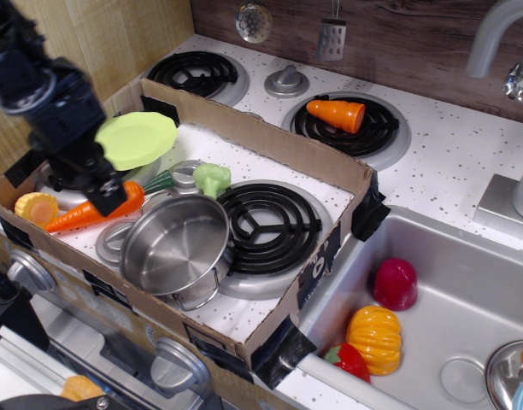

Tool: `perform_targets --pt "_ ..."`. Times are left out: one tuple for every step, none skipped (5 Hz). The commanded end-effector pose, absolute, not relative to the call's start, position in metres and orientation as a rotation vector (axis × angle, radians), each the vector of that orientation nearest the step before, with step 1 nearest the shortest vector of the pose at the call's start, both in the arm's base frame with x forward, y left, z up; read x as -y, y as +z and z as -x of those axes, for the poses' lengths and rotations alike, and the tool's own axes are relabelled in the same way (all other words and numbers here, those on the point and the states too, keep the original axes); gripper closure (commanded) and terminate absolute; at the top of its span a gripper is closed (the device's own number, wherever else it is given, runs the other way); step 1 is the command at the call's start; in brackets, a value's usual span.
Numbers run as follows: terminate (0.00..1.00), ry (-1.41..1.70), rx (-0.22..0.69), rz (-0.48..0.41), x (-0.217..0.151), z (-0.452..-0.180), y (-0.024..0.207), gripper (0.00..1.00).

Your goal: Put carrot on plate

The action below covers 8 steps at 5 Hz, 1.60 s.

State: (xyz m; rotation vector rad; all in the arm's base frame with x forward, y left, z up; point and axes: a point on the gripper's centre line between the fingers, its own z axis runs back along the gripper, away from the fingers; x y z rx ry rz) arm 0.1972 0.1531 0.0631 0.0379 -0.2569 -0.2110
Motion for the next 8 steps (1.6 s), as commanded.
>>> perform_targets --pt "0.0 -0.261 0.274 -0.104 -0.174 -0.192 0.053 0.0" --pt "0.0 -0.334 0.267 -0.101 -0.183 -0.202 0.048 0.0" --pt "0.0 -0.38 0.3 -0.116 -0.192 -0.213 0.04 0.0" --pt "0.0 -0.422 0.304 -0.116 -0.195 -0.22 0.036 0.0" --pt "0.0 -0.436 0.338 -0.118 -0.189 -0.222 0.027 0.0" --pt "0.0 -0.442 0.359 -0.122 -0.179 -0.223 0.017 0.0" --pt "0.0 -0.458 0.372 -0.101 -0.177 -0.226 0.007 0.0" --pt "0.0 -0.504 0.386 -0.095 -0.178 -0.23 0.003 1.0"
